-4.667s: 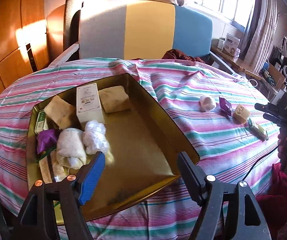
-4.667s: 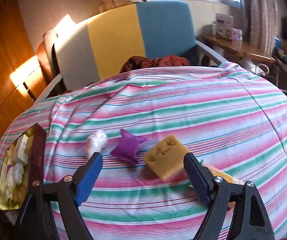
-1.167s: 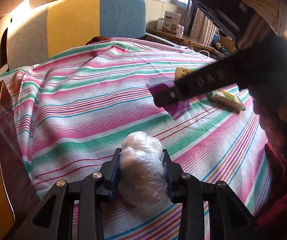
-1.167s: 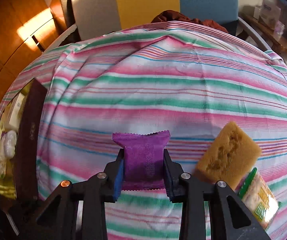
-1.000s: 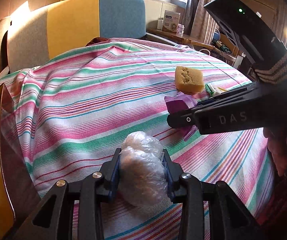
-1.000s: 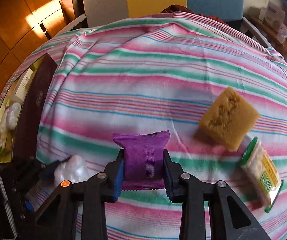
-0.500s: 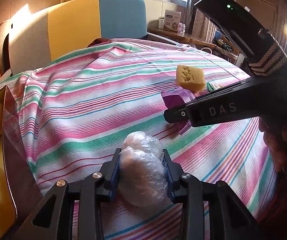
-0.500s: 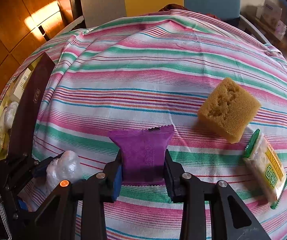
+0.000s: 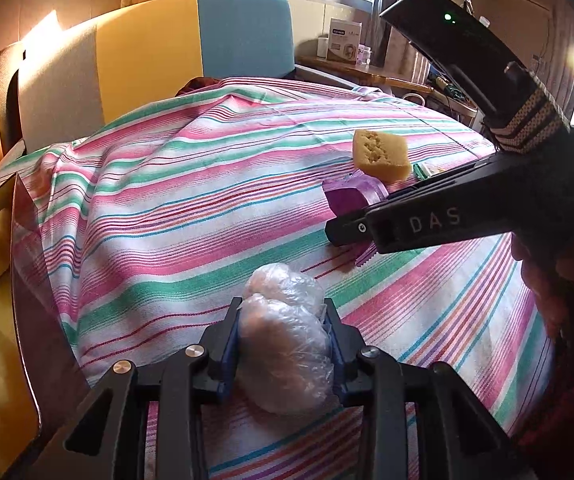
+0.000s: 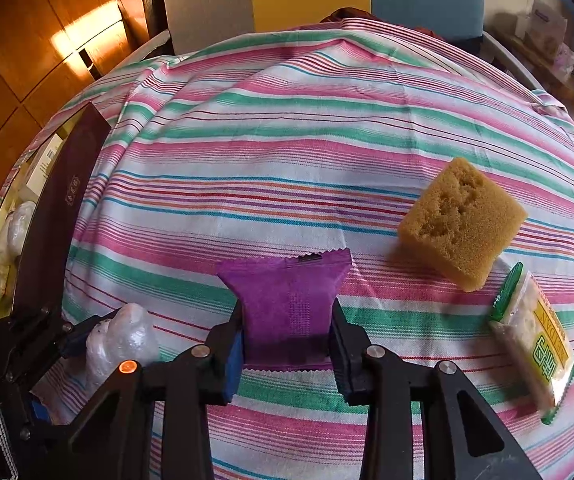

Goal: Organize objects
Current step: 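Lift the bundle with the left gripper while the right lifts the purple packet, then carry the bundle into the gold tray and open the left gripper, then carry the purple packet into the tray and open the right gripper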

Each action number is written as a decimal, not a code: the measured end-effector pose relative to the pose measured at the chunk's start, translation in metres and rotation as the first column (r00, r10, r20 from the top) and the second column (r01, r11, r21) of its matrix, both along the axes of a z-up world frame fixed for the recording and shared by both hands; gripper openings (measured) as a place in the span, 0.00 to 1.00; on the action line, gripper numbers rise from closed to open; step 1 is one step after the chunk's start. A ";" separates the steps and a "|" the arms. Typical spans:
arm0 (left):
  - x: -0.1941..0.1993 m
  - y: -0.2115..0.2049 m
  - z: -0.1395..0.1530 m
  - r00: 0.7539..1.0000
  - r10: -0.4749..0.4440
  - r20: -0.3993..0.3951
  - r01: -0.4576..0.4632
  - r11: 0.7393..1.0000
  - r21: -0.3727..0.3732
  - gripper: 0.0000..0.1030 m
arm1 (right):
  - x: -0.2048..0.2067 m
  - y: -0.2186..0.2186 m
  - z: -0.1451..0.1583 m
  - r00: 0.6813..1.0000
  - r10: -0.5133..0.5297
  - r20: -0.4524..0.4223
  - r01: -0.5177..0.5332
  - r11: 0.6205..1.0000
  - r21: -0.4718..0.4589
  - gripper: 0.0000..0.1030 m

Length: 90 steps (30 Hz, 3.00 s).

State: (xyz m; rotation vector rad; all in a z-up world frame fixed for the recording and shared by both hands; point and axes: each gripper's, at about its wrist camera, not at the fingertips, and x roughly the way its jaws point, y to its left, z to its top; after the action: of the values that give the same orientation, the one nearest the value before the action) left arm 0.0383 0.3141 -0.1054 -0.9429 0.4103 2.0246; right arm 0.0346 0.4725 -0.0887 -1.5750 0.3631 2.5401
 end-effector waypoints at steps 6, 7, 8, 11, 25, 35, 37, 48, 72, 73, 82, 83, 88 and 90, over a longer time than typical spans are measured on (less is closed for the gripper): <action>0.010 -0.008 0.023 1.000 -0.015 -0.027 0.016 0.999 0.030 0.35 | -0.001 -0.001 -0.001 1.000 0.007 -0.002 -0.007 1.000 0.010 0.36; 0.013 -0.010 0.031 0.999 -0.023 -0.036 0.024 0.999 0.045 0.35 | -0.001 -0.001 -0.001 1.000 0.009 -0.003 -0.009 1.000 0.012 0.36; 0.015 -0.013 0.039 0.999 -0.026 -0.043 0.029 0.998 0.057 0.35 | 0.000 -0.001 -0.001 1.000 0.010 -0.004 -0.010 1.000 0.013 0.36; 0.012 -0.029 0.063 1.000 0.003 -0.025 0.000 0.994 0.105 0.35 | 0.000 -0.002 -0.001 1.000 0.013 -0.004 -0.013 1.000 0.018 0.36; -0.062 -0.179 0.093 0.901 0.434 0.016 -0.434 0.897 0.085 0.35 | 0.001 -0.006 -0.001 1.000 0.025 -0.007 -0.025 0.998 0.058 0.36; -0.083 -0.299 0.072 0.751 0.642 0.156 -0.656 0.753 0.058 0.35 | 0.001 -0.008 -0.002 1.000 0.024 -0.010 -0.023 0.997 0.072 0.36; -0.081 -0.303 0.065 0.747 0.643 0.173 -0.658 0.752 0.046 0.35 | 0.001 -0.008 -0.002 1.000 0.024 -0.010 -0.023 0.997 0.072 0.36; -0.094 -0.245 0.044 0.824 0.529 0.204 -0.542 0.841 0.008 0.37 | 0.001 -0.010 -0.002 1.000 0.019 -0.011 -0.018 0.997 0.075 0.36; -0.069 -0.264 0.082 0.791 0.611 -0.026 -0.611 0.792 0.008 0.43 | 0.000 -0.017 0.000 1.000 -0.015 -0.012 0.016 0.995 0.093 0.35; -0.069 -0.264 0.083 0.791 0.611 -0.037 -0.611 0.791 0.010 0.43 | 0.001 -0.018 0.001 1.000 -0.024 -0.017 0.025 0.996 0.080 0.35; -0.064 -0.275 0.088 0.783 0.622 -0.032 -0.620 0.783 0.043 0.43 | -0.010 -0.095 0.055 0.983 0.057 -0.176 -0.062 0.998 -0.027 0.35; -0.063 -0.276 0.089 0.782 0.623 -0.030 -0.622 0.782 0.045 0.43 | -0.012 -0.108 0.062 0.977 0.080 -0.196 -0.088 0.996 -0.032 0.35; -0.063 -0.283 0.087 0.777 0.630 -0.018 -0.628 0.776 0.052 0.43 | -0.029 -0.172 0.085 0.944 0.207 -0.258 -0.226 0.973 -0.047 0.35; -0.063 -0.286 0.086 0.775 0.632 -0.012 -0.631 0.774 0.053 0.43 | -0.036 -0.197 0.086 0.932 0.255 -0.258 -0.275 0.960 -0.044 0.35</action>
State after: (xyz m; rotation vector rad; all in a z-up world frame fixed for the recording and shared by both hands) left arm -0.0250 0.0284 -0.0193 -1.1253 0.0451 2.6459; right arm -0.0019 0.2758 -0.0032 -1.4153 0.2971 2.9802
